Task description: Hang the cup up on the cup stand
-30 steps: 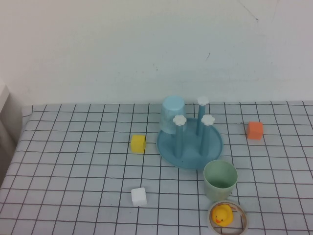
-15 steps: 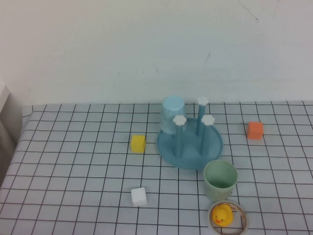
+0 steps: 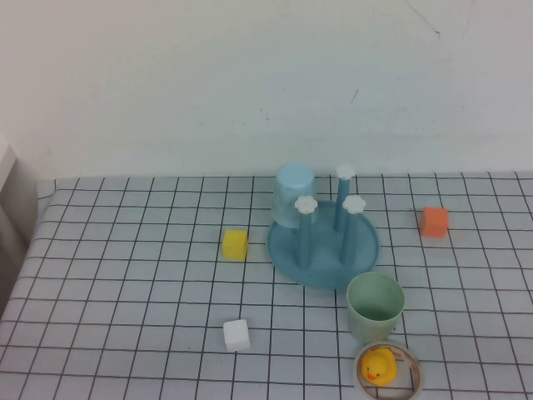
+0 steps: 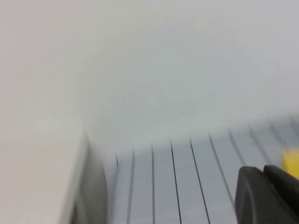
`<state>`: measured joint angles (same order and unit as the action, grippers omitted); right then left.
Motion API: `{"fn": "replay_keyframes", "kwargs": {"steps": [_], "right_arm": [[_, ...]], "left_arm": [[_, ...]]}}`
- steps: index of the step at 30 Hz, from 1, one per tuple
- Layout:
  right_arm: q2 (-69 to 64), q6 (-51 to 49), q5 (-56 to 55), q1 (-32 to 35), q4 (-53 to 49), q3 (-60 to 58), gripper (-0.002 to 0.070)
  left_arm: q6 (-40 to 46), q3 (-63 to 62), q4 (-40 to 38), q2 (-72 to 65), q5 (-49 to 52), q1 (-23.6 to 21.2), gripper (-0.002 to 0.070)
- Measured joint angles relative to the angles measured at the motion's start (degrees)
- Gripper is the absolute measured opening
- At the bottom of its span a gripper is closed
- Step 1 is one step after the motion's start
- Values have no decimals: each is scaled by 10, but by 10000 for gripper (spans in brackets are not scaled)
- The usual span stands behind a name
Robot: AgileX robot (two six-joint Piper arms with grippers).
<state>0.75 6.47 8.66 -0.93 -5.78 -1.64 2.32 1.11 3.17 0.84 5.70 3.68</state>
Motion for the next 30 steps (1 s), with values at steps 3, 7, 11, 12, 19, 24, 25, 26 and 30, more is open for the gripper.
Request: {"fn": "replay_keyframes", "kwargs": {"steps": [3, 7, 11, 12, 19, 24, 25, 26, 30], "right_arm": [[0, 0, -114, 0, 0, 0, -1], [0, 0, -276, 0, -1, 0, -1], [0, 0, -380, 0, -2, 0, -1], [0, 0, -393, 0, -2, 0, -1], [0, 0, -405, 0, -2, 0, -1], [0, 0, -404, 0, -2, 0, -1], [0, 0, -400, 0, -2, 0, -1], [0, 0, -388, 0, -2, 3, -1], [0, 0, -282, 0, -2, 57, -1]], "left_arm": [[5, 0, 1, 0, -110, 0, -3], [4, 0, 2, 0, -250, 0, -3], [2, 0, 5, 0, -340, 0, -3], [-1, 0, 5, 0, -355, 0, -3], [-13, 0, 7, 0, -422, 0, -3], [-14, 0, 10, 0, -437, 0, -2], [-14, 0, 10, 0, -436, 0, -2], [-14, -1, 12, 0, -427, 0, -2], [-14, -69, 23, 0, -273, 0, -2]]}}
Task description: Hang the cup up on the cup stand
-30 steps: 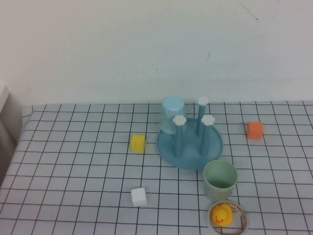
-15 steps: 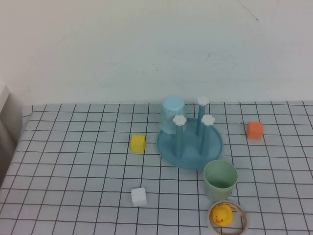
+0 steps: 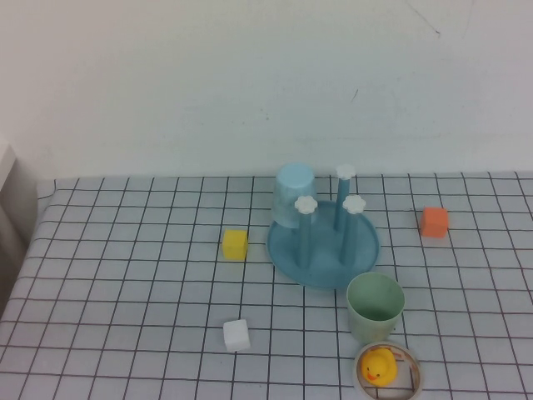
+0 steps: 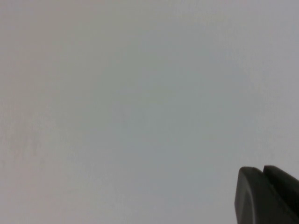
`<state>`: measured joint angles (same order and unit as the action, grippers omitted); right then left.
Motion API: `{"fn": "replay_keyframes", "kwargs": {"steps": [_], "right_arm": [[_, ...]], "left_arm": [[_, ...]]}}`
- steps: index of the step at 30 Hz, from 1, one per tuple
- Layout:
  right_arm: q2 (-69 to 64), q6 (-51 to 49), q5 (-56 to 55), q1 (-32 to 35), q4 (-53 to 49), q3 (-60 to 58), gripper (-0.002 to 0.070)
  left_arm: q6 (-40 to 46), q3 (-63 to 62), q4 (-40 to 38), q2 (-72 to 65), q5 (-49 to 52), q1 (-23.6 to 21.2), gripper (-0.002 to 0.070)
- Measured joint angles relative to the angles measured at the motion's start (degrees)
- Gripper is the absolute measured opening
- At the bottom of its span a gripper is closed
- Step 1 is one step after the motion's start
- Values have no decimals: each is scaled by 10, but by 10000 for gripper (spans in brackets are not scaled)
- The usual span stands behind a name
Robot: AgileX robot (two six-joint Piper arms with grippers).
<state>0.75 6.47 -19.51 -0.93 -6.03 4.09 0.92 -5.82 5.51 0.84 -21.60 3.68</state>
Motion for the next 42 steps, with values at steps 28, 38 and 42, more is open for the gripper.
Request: {"fn": "replay_keyframes", "kwargs": {"steps": [28, 38, 42], "right_arm": [[-556, 405, 515, 0, 352, 294, 0], [-812, 686, 474, -67, 570, 399, 314], [-911, 724, 445, -129, 575, 448, 413]], "left_arm": [[0, -120, -124, -221, 411, 0, -1], [-1, -120, -134, -221, 402, 29, -1], [0, -120, -133, -221, 394, 29, -1]]}}
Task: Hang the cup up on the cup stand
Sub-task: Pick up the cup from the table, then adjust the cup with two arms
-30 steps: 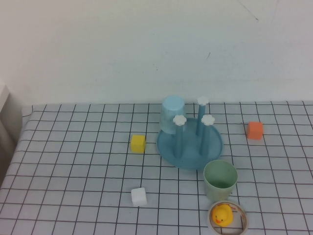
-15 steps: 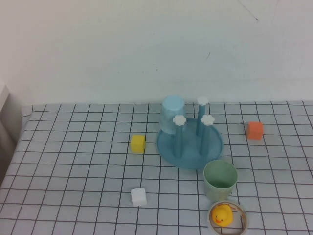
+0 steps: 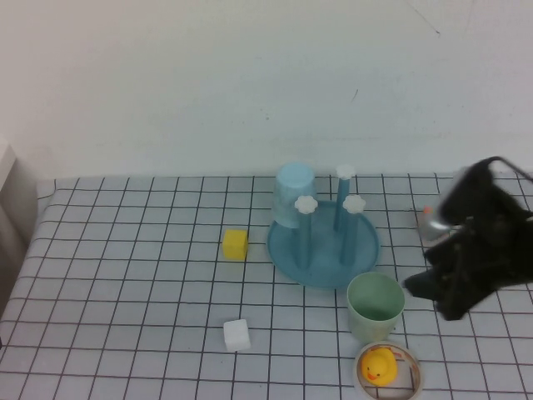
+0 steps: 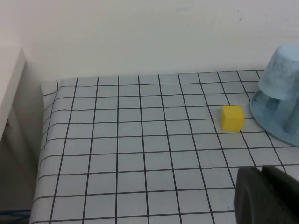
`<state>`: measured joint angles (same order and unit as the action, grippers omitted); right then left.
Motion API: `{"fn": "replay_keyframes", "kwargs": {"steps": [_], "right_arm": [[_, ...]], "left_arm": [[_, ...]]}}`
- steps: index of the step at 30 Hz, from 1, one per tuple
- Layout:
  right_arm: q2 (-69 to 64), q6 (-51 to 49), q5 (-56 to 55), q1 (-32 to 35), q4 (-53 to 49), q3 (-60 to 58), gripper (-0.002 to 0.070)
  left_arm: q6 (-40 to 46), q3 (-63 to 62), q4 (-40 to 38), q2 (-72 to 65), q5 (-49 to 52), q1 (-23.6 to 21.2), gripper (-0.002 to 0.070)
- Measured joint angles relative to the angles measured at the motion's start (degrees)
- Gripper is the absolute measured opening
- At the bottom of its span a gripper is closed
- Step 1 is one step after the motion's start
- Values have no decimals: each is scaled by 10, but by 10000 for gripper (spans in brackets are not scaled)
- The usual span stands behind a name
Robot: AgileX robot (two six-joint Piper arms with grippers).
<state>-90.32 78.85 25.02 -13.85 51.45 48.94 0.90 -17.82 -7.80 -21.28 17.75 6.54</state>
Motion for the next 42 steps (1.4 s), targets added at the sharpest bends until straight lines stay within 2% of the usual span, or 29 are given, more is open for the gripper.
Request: {"fn": "replay_keyframes", "kwargs": {"steps": [6, 19, 22, 25, 28, 29, 31, 36, 42], "right_arm": [[-130, 12, -32, -19, 3, 76, 434], [-294, 69, -39, -19, 4, 183, 426], [-303, 71, -40, -19, 4, 187, 361], [-304, 71, -41, -19, 1, 187, 239], [-304, 72, -44, -19, -10, 187, 83], [-304, 72, -44, -19, -13, 187, 54], [-302, 72, -44, -19, -16, 187, 29], [-255, 55, -41, -19, -21, 187, 23], [-128, 43, -14, -19, 16, 187, 22]], "left_arm": [[0, 0, 0, 0, -3, 0, -1], [0, 19, -2, 0, -14, 0, -1], [0, 27, -3, 0, -27, 0, -1], [0, 28, -3, 0, -35, 0, -1], [0, 28, -3, 0, -41, 0, -1], [0, 28, -3, 0, -41, 0, -1], [0, 28, -3, 0, -43, 0, -1], [0, 28, -7, -1, -72, 0, -1], [-42, 28, -124, -1, -147, 0, -1]]}}
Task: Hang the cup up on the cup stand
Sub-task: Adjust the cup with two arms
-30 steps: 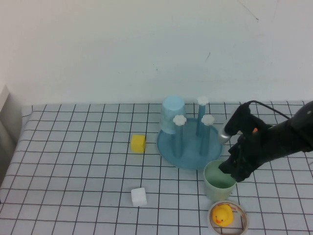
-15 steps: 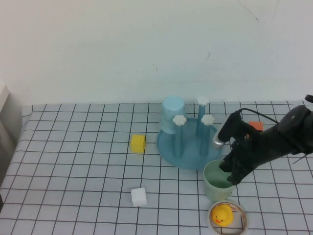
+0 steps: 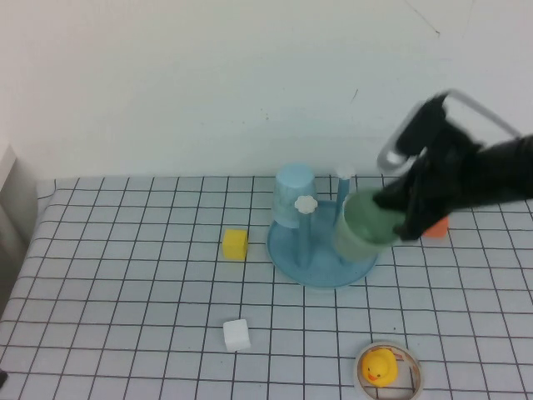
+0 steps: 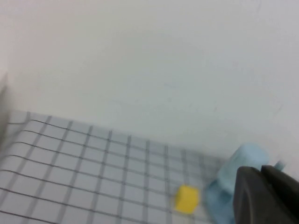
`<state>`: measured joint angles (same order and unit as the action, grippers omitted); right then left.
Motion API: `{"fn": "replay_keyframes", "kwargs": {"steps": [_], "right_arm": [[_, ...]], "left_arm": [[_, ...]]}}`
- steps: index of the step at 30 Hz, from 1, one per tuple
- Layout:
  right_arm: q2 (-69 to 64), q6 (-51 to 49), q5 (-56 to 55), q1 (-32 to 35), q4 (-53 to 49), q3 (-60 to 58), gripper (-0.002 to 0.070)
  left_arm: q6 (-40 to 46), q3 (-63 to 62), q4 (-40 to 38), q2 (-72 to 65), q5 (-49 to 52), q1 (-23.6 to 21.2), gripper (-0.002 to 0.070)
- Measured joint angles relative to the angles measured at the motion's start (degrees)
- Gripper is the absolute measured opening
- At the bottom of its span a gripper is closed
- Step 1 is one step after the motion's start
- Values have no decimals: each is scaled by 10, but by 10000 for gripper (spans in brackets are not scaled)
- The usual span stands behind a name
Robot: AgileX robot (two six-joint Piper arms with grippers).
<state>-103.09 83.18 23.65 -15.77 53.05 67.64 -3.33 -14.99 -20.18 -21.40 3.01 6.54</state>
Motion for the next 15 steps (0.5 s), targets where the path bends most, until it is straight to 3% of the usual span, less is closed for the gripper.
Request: {"fn": "replay_keyframes", "kwargs": {"steps": [4, 11, 13, 15], "right_arm": [[91, 43, 17, -5, 98, 0, 22], [167, 227, 43, -76, 327, 0, 22], [168, 272, 43, -109, 371, 0, 22], [167, 320, 34, -141, 408, -2, 22]], "left_arm": [[-40, -8, -92, 0, -7, 0, 41], [-71, -25, -304, 0, 58, 0, 389], [-58, -25, -372, 0, 81, 0, 464], [-48, -25, -443, 0, 106, 0, 496]]}}
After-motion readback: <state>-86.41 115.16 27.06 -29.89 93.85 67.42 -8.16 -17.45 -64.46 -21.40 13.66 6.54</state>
